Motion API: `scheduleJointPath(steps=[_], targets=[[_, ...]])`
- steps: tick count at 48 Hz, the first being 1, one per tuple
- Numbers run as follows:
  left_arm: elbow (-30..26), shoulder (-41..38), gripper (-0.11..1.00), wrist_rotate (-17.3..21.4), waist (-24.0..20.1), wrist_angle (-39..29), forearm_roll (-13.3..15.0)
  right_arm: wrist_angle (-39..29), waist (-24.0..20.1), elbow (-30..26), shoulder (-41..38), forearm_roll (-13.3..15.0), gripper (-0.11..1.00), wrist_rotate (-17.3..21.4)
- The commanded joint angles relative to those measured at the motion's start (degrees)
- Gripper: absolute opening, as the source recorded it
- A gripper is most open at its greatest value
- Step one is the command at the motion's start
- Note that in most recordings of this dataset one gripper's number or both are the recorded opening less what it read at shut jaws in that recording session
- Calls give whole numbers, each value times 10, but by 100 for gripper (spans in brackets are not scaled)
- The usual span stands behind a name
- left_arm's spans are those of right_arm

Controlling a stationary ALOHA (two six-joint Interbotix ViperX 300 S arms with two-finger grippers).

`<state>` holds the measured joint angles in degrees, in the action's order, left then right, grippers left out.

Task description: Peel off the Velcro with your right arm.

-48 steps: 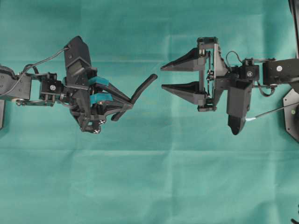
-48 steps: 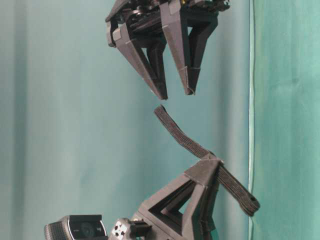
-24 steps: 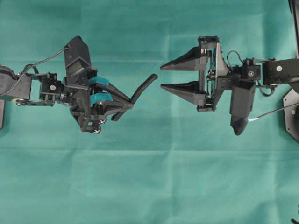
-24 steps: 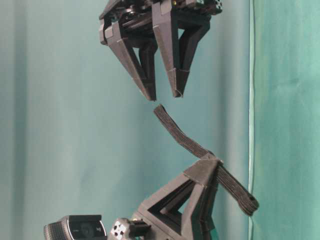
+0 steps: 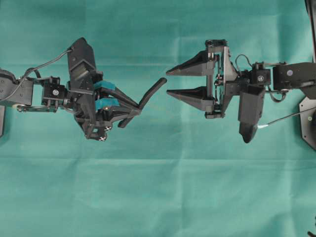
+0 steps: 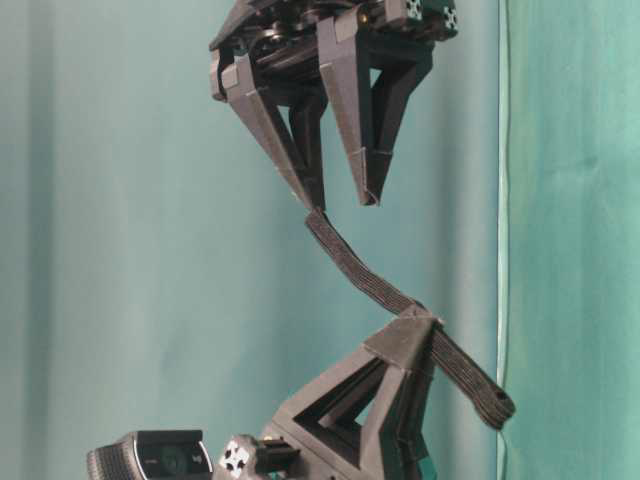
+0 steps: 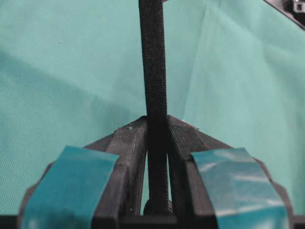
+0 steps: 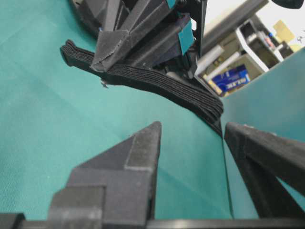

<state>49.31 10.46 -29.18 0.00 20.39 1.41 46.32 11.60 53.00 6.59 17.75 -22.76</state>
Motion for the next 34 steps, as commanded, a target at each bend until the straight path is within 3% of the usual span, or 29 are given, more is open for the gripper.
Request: scheduleJointPath(steps=[1,16,34], targets=[[-4,13,10,0,-3,6,1,7,1,-11,4,6,19,0],[-4,13,10,-11,-6,6,1,6,1,-11,4,10,17,0],[-5,13,10,-13,-6,6,2,7,0,-12,4,9,0,1]])
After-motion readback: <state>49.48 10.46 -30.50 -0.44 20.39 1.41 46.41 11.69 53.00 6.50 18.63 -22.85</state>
